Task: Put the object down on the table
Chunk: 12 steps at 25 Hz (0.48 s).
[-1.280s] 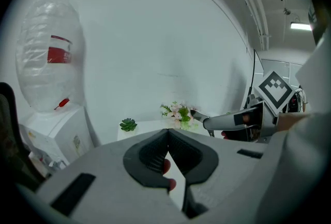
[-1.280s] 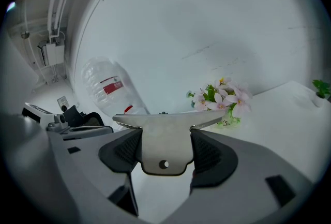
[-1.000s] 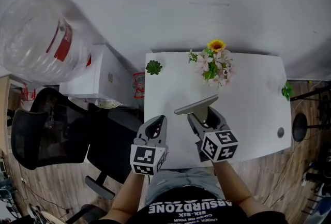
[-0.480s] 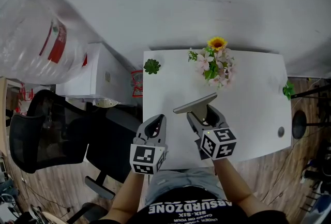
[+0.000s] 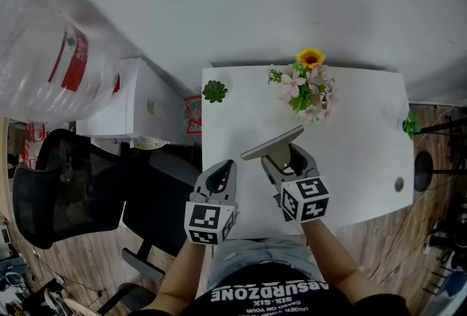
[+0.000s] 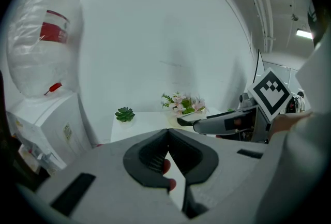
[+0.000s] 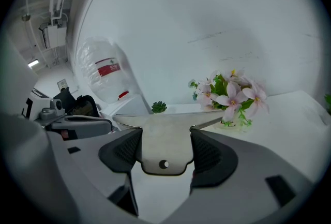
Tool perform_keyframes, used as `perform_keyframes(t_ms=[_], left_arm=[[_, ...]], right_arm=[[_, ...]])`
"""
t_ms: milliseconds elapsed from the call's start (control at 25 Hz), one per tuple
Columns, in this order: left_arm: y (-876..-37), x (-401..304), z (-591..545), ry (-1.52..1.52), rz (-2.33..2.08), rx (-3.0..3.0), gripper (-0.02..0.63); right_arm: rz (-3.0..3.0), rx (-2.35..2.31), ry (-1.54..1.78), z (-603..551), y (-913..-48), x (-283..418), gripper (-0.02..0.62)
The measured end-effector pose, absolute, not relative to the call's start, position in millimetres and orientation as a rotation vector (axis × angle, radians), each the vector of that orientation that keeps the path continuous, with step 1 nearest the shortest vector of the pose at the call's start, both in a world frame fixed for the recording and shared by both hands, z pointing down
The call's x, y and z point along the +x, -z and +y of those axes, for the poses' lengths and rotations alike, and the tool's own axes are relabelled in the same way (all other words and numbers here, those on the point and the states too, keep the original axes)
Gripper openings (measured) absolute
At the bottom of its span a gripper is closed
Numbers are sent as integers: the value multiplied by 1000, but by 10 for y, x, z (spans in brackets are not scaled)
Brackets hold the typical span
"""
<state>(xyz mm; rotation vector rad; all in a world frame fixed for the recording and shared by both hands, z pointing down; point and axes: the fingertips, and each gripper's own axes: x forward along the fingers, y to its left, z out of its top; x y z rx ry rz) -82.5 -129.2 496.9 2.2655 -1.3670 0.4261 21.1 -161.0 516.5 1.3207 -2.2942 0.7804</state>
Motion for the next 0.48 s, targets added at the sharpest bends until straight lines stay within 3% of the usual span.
perform_keyframes(t_ms=[480], left_arm=[[-5041, -809, -1316, -436, -1346, 2263, 6]], right_arm=[[-2265, 1260, -754, -1679, -5329, 129, 289]])
